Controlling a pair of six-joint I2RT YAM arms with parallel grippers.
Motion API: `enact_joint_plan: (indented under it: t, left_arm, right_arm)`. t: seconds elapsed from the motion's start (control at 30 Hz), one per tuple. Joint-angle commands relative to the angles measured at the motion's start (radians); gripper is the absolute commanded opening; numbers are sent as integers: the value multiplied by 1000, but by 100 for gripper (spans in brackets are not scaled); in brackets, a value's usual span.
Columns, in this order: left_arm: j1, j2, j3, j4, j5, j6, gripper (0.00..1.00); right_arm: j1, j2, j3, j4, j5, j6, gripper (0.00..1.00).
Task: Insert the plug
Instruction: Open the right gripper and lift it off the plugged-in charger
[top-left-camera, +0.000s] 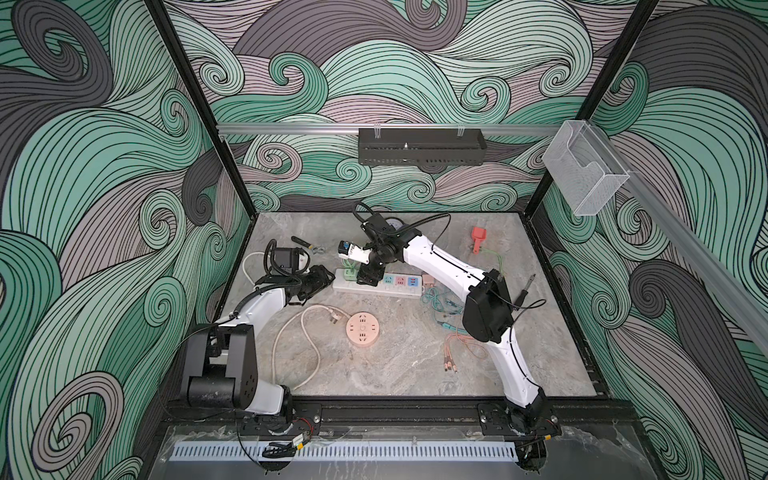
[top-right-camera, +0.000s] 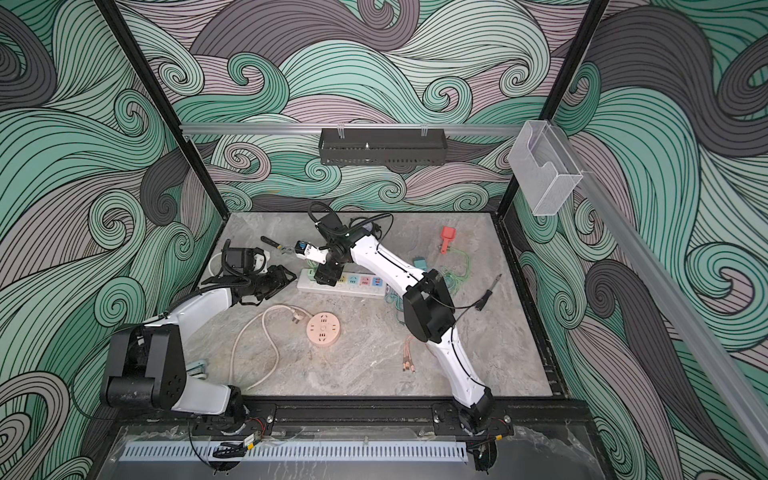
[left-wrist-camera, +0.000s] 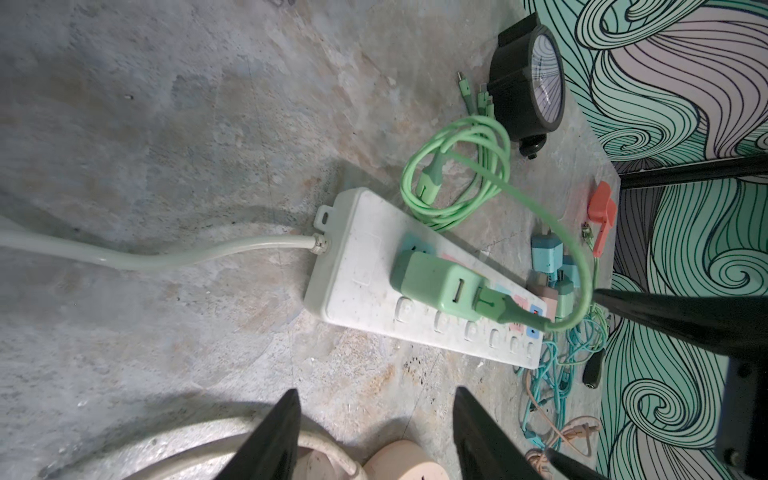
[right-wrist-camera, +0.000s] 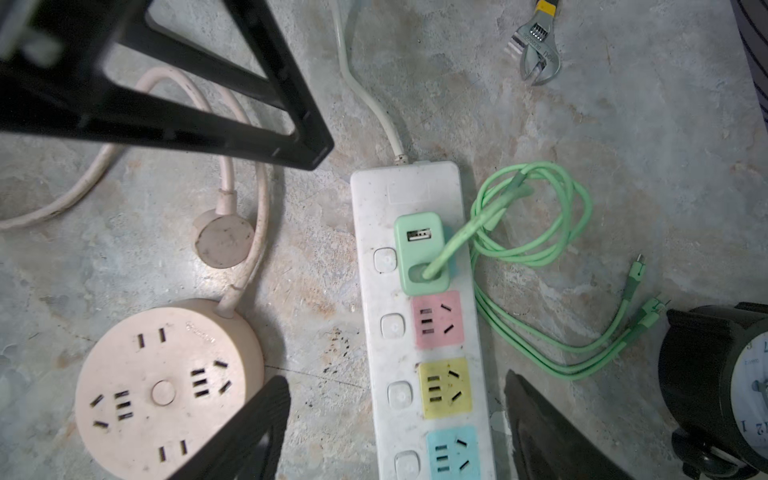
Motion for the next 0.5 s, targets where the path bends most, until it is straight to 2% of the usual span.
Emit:
enact_joint_plan:
  t: [0.0, 0.47]
  left_arm:
    - [6, -50, 22, -46, -4, 20, 66]
    - [9, -140, 65, -181, -11, 54, 71]
  right_arm:
    - [-6, -69, -88, 39, -13, 36, 85]
    - [-14, -386, -508, 135, 3, 151, 91]
